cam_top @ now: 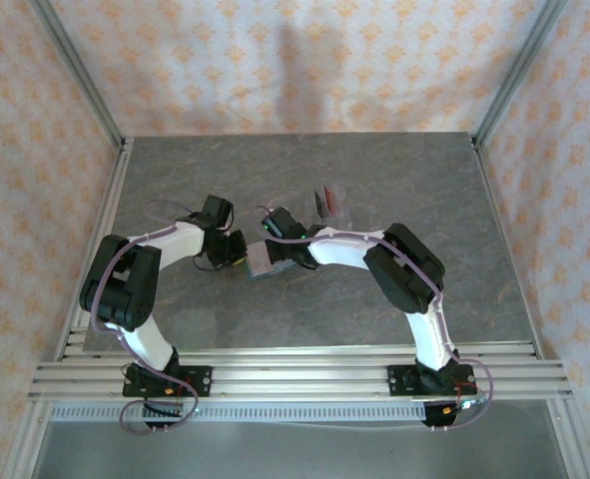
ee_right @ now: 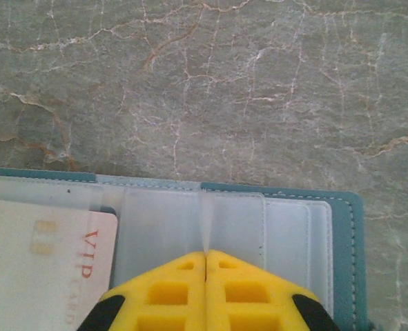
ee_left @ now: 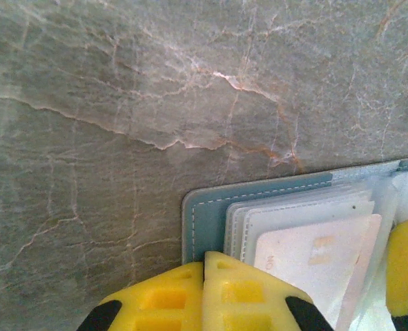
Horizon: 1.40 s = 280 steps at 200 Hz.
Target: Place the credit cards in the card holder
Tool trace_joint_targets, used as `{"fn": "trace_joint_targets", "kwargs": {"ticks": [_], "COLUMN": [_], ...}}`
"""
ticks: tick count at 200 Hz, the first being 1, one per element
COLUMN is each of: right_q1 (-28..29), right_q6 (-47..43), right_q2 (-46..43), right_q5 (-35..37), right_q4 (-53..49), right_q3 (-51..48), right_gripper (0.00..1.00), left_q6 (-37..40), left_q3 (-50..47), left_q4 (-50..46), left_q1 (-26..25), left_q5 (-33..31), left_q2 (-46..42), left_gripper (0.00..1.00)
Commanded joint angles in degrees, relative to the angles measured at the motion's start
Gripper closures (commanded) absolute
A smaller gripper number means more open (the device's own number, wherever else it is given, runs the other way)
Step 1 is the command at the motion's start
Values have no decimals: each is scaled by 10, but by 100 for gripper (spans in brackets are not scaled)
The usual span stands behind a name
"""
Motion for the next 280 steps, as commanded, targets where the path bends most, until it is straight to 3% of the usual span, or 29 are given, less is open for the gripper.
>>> {"fn": "trace_joint_targets", "kwargs": {"ticks": [1, 70, 184, 280], "right_q1": [5, 4, 13, 19], "right_q6": [1, -12, -1, 27], "right_q2": [12, 1, -29, -42], "right_q5": [-37, -37, -36, -81], "right_q4": [-59, -82, -72, -47], "right_q3": [-11, 52, 56, 51], "right_gripper": [100, 100, 100, 100], "left_q6": [6, 6, 1, -13], "left_q3": [-10, -13, -9, -6], "left_q4": [-8, -5, 5, 14], "left_q1": [-7, -8, -14, -27], "left_q5": [-7, -7, -3, -5], "left_q2": [23, 27, 36, 40], "left_gripper": [97, 97, 97, 97]}}
